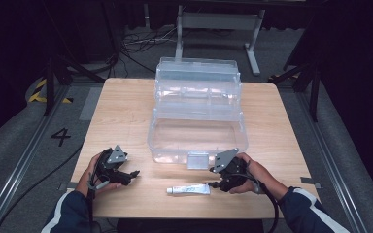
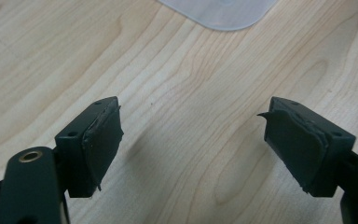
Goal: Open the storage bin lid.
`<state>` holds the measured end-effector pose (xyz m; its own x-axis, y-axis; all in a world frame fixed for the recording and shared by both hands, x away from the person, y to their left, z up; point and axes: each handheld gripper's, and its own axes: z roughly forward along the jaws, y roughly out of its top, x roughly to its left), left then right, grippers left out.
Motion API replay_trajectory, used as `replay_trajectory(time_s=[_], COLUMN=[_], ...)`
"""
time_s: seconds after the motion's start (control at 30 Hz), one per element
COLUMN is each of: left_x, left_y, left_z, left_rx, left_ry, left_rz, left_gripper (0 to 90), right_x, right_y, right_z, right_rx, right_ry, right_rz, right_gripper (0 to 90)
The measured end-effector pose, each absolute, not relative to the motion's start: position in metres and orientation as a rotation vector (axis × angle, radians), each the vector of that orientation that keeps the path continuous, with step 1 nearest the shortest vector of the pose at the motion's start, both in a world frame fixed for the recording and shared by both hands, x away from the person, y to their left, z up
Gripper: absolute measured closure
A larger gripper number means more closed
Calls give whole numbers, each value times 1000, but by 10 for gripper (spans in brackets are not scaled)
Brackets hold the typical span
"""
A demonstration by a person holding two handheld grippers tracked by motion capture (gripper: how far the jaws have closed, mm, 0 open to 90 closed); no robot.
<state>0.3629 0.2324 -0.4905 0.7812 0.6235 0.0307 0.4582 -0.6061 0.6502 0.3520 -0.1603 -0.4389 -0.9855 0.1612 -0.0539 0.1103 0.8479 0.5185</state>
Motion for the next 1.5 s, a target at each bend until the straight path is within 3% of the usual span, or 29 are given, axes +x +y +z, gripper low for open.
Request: replay_trajectory(time_s=[0.5, 0.9, 0.97, 1.17, 1.5], left_x=[362, 364, 364, 364, 364], left_y=[242, 243, 243, 243, 242], left_z=[-500, -500, -500, -500, -500], left_rx=[2248, 2251, 2255, 2253, 2252], left_ry=[867, 864, 859, 860, 861], left_rz=[299, 288, 291, 284, 280], left_gripper=[154, 152, 151, 148, 147], right_x=[345, 342, 342, 340, 335], right_y=[-116, -96, -93, -94, -117], right_z=[-452, -462, -463, -461, -457], right_rx=[102, 81, 93, 80, 1], right_ry=[3039, 3078, 3074, 3099, 3123], right_rz=[679, 622, 636, 610, 465], right_gripper=[476, 514, 560, 642, 628])
